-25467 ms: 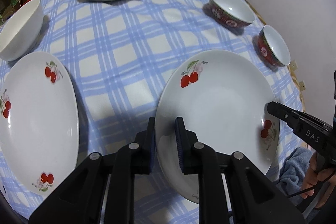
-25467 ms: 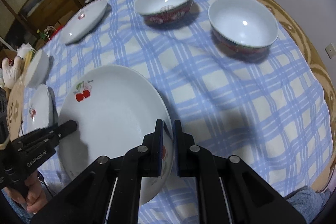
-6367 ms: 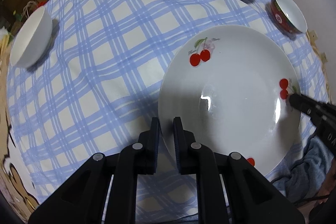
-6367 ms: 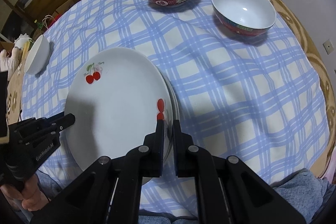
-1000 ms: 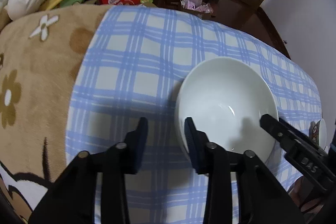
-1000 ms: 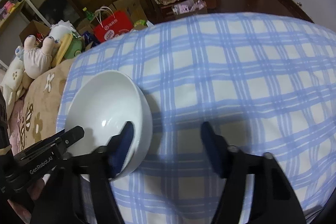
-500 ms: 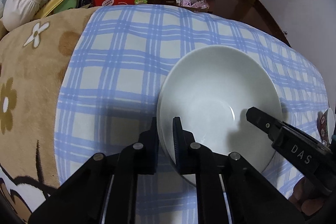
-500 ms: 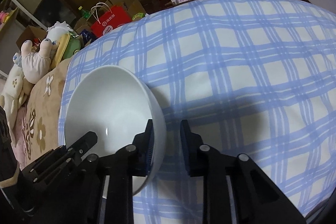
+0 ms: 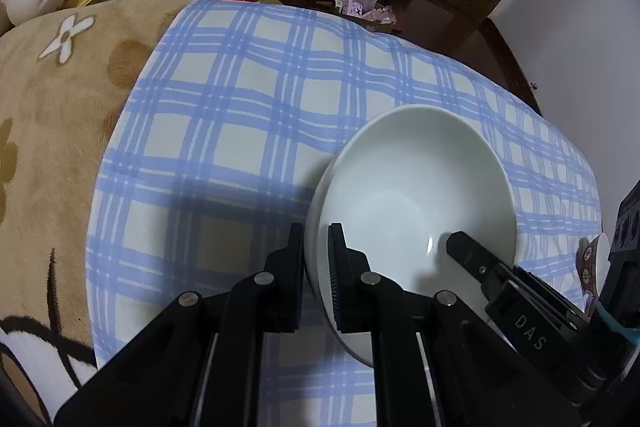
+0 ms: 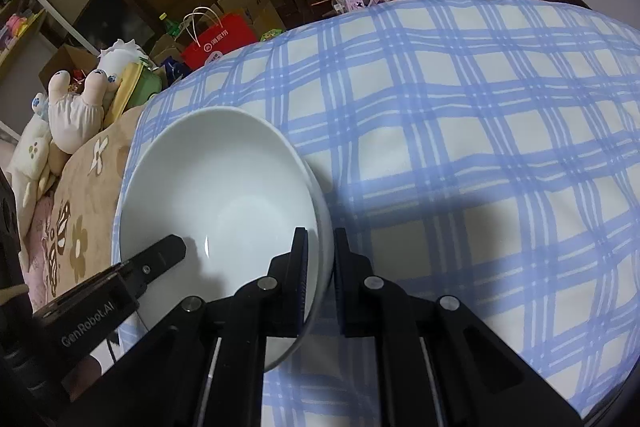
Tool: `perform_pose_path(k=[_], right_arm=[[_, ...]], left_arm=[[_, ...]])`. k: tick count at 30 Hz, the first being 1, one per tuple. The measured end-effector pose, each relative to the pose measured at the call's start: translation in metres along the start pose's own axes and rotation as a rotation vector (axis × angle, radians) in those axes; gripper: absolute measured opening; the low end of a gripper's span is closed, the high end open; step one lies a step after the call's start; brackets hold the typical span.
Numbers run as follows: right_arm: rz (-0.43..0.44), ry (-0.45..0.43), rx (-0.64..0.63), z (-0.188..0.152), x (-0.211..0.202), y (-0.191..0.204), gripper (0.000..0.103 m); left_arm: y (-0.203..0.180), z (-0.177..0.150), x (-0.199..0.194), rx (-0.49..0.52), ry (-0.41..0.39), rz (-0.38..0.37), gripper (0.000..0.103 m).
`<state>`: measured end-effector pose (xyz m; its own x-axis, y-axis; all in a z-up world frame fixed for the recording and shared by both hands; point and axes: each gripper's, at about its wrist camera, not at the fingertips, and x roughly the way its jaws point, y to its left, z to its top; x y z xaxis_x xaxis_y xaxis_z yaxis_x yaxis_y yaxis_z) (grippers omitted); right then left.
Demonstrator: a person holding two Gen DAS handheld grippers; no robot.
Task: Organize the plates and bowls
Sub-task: 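Lift the white bowl with both grippers and carry it toward the patterned bowls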
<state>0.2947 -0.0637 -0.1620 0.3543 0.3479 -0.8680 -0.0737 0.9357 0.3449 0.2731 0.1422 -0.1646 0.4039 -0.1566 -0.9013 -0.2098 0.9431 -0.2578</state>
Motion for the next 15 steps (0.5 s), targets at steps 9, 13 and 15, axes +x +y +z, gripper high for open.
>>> perform_pose_path(k=[9,13,15], right_arm=[[0.002,0.004,-0.017,-0.006,-0.009,-0.004,0.013],[-0.013,0.008,-0.033,-0.01,-0.018,-0.007,0.013],[-0.011,0.003,-0.024,-0.011,-0.024,-0.013,0.013]], left_arm=[[-0.012,-0.011,-0.007,0.06,-0.009,0.044,0.011],[-0.021,-0.017,-0.014,0.088,-0.015,0.034,0.011],[-0.028,-0.02,-0.015,0.115,-0.014,0.036,0.011]])
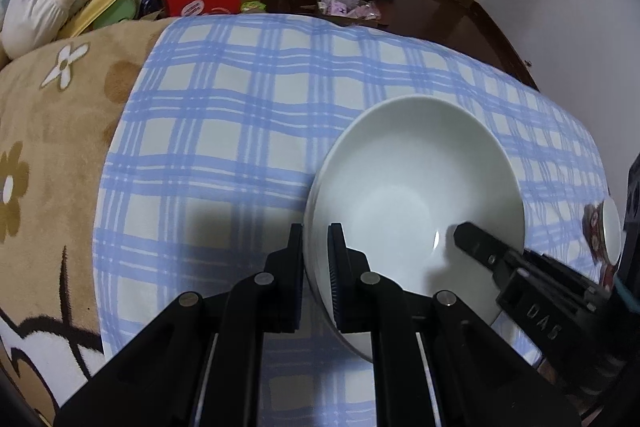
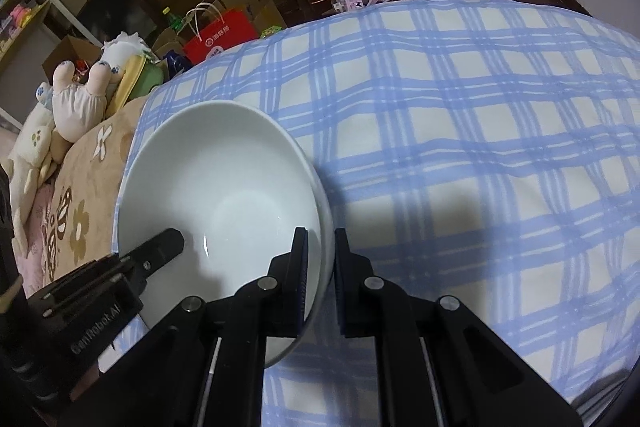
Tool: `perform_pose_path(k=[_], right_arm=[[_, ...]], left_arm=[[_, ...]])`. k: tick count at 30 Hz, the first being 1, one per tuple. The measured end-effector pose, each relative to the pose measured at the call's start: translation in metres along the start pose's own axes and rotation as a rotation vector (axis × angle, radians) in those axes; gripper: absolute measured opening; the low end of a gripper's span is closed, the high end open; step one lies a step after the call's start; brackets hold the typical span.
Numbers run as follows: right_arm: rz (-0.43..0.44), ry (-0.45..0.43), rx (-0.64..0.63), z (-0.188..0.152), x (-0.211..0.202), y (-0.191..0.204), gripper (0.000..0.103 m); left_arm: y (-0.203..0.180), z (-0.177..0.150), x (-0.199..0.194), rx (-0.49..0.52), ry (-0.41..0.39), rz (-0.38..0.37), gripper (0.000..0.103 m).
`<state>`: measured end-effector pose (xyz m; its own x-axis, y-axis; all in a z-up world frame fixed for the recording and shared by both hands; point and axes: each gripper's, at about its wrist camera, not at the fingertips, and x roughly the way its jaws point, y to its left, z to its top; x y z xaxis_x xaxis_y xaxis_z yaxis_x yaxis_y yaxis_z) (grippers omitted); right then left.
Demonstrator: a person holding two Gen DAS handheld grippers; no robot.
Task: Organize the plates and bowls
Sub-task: 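Lift the white bowl with both grippers and carry it toward the patterned bowls, then lower the held white bowl onto the sheet beside the cherry plates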
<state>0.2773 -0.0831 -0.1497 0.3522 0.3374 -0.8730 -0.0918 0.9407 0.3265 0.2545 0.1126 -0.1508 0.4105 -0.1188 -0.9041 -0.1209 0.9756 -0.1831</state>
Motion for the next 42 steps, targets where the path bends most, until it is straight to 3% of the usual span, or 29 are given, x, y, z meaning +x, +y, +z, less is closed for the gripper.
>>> perform_pose_path(k=[7,25,42], right_arm=[[-0.064,-0.031,-0.012,-0.009,-0.026,-0.019,0.013],[-0.109,-0.083,0.087,-0.051,-0.093,-0.067,0.013],[-0.123,-0.11,0.165,-0.091,-0.107,-0.095,0.014]], left_arm=[[-0.035,-0.015,0.0,0.074,0.012,0.0,0.011],[-0.092,-0.054,-0.032,0.172,0.025,-0.123,0.012],[-0.118,-0.083,-0.03,0.25,0.079,-0.132,0.012]])
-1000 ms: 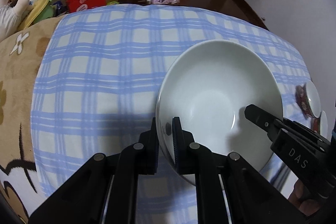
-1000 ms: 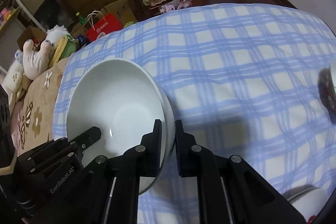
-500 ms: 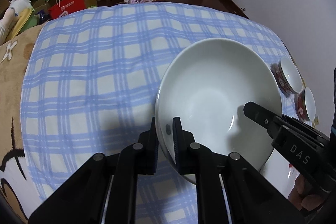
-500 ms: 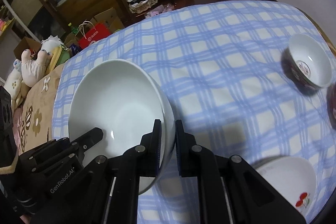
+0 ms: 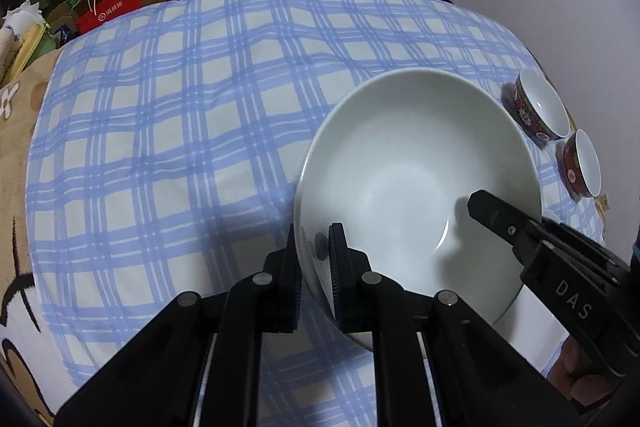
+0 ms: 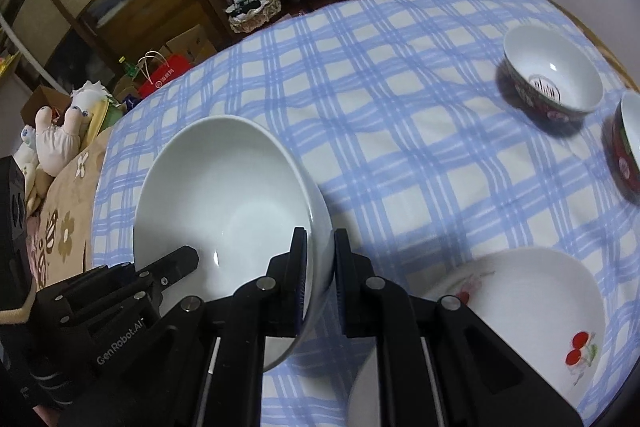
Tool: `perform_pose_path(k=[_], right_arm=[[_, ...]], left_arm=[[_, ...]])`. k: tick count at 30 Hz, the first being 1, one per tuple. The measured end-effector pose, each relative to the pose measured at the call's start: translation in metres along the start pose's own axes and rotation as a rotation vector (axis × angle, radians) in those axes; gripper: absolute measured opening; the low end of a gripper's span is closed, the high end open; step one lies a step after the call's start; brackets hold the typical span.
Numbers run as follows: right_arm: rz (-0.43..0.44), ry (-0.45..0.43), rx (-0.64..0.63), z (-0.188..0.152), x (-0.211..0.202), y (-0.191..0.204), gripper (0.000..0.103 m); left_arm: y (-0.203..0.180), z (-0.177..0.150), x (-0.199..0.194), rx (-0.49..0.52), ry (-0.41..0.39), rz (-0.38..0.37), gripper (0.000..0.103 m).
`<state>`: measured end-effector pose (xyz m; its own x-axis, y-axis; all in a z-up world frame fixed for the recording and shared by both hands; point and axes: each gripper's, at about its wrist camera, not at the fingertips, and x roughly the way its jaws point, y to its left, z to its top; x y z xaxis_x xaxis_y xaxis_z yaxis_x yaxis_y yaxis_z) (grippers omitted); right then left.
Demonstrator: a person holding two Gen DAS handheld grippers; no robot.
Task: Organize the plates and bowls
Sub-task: 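Lower the held white bowl onto the sheet beside the cherry plates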
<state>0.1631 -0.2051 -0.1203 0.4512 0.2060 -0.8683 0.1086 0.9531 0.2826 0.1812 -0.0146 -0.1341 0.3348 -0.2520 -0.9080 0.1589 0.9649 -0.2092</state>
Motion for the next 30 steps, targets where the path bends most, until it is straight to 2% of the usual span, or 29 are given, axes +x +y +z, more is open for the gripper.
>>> perform_pose_path(k=[4,10,16,30], right_arm=[[0.011,0.019,0.04,-0.006,0.002,-0.009,0.014],[-0.009,0.024,0.024,-0.012,0.009,-0.009,0.014],[-0.035,0.019,-0.014,-0.014,0.013,-0.007,0.014],[-0.018,0.015,0.016,-0.017,0.012,-0.011,0.014]], left_arm=[[-0.001,0.0,0.003,0.005,0.015,-0.014,0.012],[-0.001,-0.003,0.014,0.012,0.049,0.004,0.011],[0.003,-0.005,0.003,0.01,0.011,-0.003,0.011],[0.003,-0.004,0.003,-0.007,0.012,-0.023,0.012]])
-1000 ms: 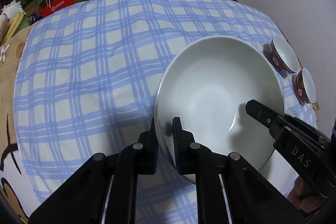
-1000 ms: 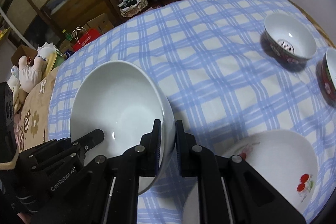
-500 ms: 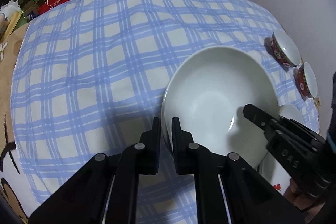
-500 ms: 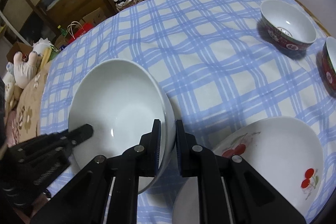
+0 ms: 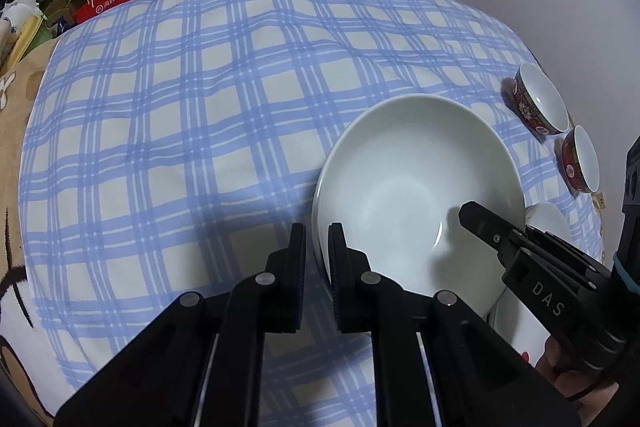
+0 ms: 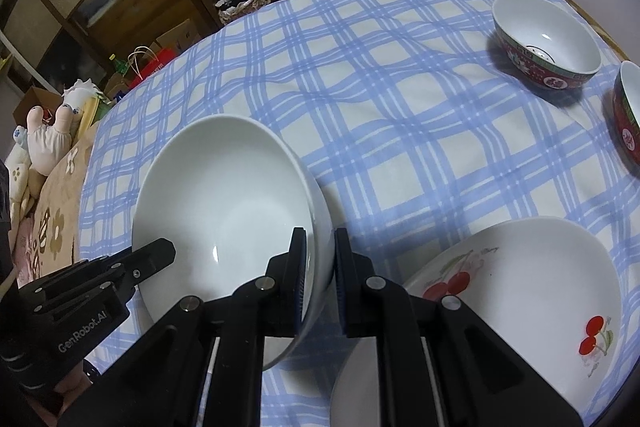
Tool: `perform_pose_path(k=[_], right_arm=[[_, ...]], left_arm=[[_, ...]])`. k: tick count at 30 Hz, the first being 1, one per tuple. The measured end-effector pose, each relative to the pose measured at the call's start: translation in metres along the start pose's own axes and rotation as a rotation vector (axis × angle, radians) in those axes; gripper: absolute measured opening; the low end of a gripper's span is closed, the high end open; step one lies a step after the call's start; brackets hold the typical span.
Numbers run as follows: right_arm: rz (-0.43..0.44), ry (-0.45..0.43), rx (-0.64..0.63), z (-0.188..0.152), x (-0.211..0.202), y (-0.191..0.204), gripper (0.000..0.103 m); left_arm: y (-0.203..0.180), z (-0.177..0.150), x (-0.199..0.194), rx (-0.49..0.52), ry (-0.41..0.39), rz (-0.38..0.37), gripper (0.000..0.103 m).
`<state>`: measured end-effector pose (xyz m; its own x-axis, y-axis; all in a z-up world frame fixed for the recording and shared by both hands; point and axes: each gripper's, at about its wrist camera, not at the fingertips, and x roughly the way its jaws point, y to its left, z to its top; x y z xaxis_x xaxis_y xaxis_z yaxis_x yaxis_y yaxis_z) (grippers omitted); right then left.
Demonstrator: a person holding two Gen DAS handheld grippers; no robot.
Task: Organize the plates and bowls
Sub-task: 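Lower the held white bowl onto the sheet beside the cherry plates, then open both grippers and release the white bowl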
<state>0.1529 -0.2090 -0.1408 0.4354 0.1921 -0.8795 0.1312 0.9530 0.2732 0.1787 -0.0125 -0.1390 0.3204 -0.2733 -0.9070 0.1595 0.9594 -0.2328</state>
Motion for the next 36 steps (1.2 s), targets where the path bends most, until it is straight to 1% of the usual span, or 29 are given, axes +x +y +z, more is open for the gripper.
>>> perform_pose_path(k=[6,9,15,18,21,23,27,28,30,31,32,34,35,36], right_arm=[[-0.001,0.008,0.016,0.0,0.0,-0.003,0.014],[0.001,0.008,0.018,0.0,0.0,-0.004,0.014],[-0.036,-0.036,-0.015,0.007,-0.013,-0.002,0.014],[-0.025,-0.048,-0.016,0.011,-0.019,-0.002,0.015],[-0.078,-0.088,-0.052,0.013,-0.027,0.003,0.015],[-0.11,-0.107,-0.088,0.014,-0.032,0.008,0.015],[-0.114,-0.112,-0.088,0.015,-0.04,0.009,0.017],[-0.119,-0.118,-0.094,0.014,-0.043,0.008,0.019],[-0.129,-0.14,-0.095,0.015,-0.05,0.008,0.029],[-0.129,-0.147,-0.091,0.015,-0.054,0.007,0.04],[-0.129,-0.157,-0.085,0.016,-0.059,0.006,0.046],[-0.13,-0.174,-0.082,0.017,-0.068,0.005,0.049],[-0.132,-0.18,-0.083,0.019,-0.073,0.004,0.057],[-0.127,-0.184,-0.079,0.019,-0.077,0.003,0.063]], left_arm=[[0.004,0.0,-0.008,-0.012,-0.035,-0.017,0.012],[0.007,0.001,-0.009,-0.02,-0.036,-0.022,0.012],[0.0,0.003,-0.012,0.003,-0.056,-0.002,0.014],[-0.004,0.003,-0.014,0.028,-0.063,0.018,0.014],[-0.003,0.004,-0.016,0.044,-0.049,0.004,0.014],[-0.002,0.004,-0.02,0.044,-0.059,0.004,0.016],[-0.003,0.004,-0.031,0.064,-0.089,0.012,0.017],[-0.005,0.004,-0.034,0.084,-0.097,0.019,0.018],[-0.006,0.006,-0.038,0.106,-0.106,0.045,0.018],[-0.008,0.007,-0.039,0.116,-0.108,0.053,0.018],[-0.009,0.008,-0.042,0.128,-0.111,0.063,0.018],[-0.011,0.011,-0.051,0.144,-0.128,0.083,0.019],[-0.013,0.012,-0.056,0.148,-0.141,0.085,0.019],[-0.015,0.013,-0.063,0.154,-0.155,0.086,0.022]])
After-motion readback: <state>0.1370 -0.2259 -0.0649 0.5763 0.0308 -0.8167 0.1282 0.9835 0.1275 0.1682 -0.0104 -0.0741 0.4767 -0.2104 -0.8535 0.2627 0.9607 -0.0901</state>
